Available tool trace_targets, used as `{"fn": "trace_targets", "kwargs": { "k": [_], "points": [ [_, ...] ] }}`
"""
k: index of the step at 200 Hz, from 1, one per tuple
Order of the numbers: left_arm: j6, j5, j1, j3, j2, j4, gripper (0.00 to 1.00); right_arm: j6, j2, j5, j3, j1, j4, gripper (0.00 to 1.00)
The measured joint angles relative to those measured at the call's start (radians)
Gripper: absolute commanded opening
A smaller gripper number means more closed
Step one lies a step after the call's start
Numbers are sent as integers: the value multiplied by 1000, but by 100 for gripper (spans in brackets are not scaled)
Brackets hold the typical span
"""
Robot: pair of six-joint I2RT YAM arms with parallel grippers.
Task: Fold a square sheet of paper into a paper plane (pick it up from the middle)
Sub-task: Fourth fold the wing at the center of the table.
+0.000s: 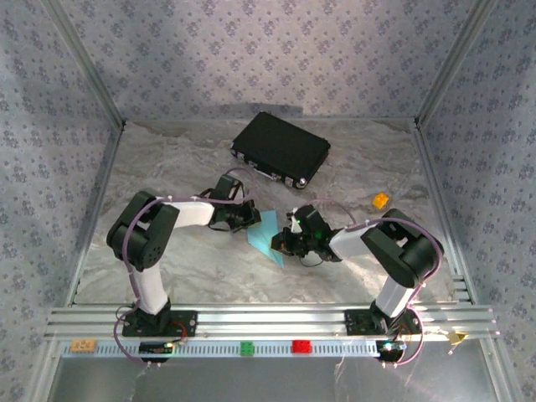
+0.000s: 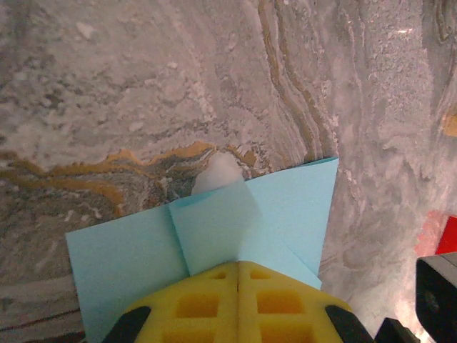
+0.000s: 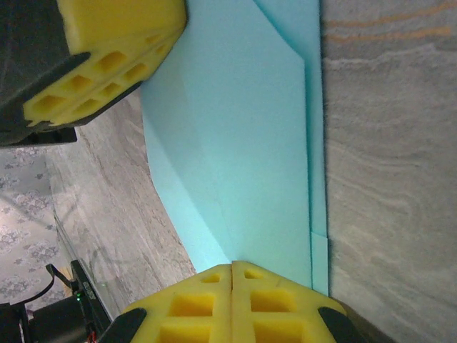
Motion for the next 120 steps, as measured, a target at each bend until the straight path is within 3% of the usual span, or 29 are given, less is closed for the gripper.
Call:
{"fn": "trace_targets", "kwargs": {
  "k": [120],
  "points": [
    [61,0,77,85,39,-86,4,-80,-12,-9,19,-5,-70,0]
  ]
}}
